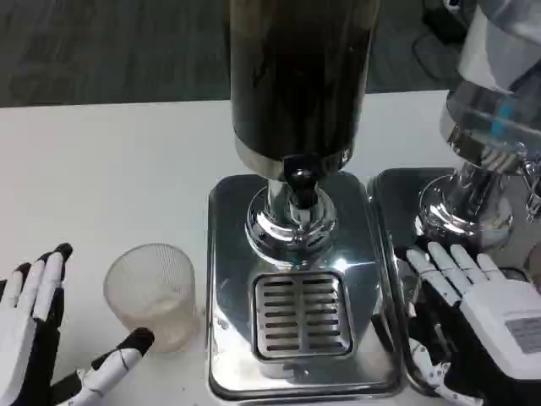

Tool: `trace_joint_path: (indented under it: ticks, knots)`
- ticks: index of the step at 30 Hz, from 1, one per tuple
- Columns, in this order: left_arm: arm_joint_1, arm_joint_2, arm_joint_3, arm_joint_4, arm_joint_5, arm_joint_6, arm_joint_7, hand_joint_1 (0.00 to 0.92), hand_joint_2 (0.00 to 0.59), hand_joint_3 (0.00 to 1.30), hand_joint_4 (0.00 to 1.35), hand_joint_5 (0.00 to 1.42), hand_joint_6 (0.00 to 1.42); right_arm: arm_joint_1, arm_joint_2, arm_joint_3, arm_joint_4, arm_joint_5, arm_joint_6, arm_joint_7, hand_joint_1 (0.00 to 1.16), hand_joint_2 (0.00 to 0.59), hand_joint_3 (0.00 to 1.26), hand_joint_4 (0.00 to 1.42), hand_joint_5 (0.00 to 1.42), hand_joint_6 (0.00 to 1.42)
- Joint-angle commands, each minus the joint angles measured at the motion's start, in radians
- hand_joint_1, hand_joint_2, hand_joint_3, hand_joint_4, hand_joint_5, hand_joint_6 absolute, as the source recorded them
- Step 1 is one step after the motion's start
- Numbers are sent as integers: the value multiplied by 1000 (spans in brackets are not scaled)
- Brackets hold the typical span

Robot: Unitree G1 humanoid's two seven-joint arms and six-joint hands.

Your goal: Grasp the cup under the faucet to collect the drink, then remove the cup.

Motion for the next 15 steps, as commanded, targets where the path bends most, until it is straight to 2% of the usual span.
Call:
trace_joint_path:
  ticks: [1, 15]
  knots:
    - [0, 3, -4, 11, -8, -8, 3, 0, 86, 0, 0, 0, 0, 0, 3, -2, 7, 4, 3, 0, 493, 586, 73, 0, 0, 0]
    - [-21, 13, 17, 73, -43, -94, 72, 0, 75, 0, 0, 0, 0, -14, 26, 17, 10, -6, 15, 6, 490, 586, 74, 0, 0, 0]
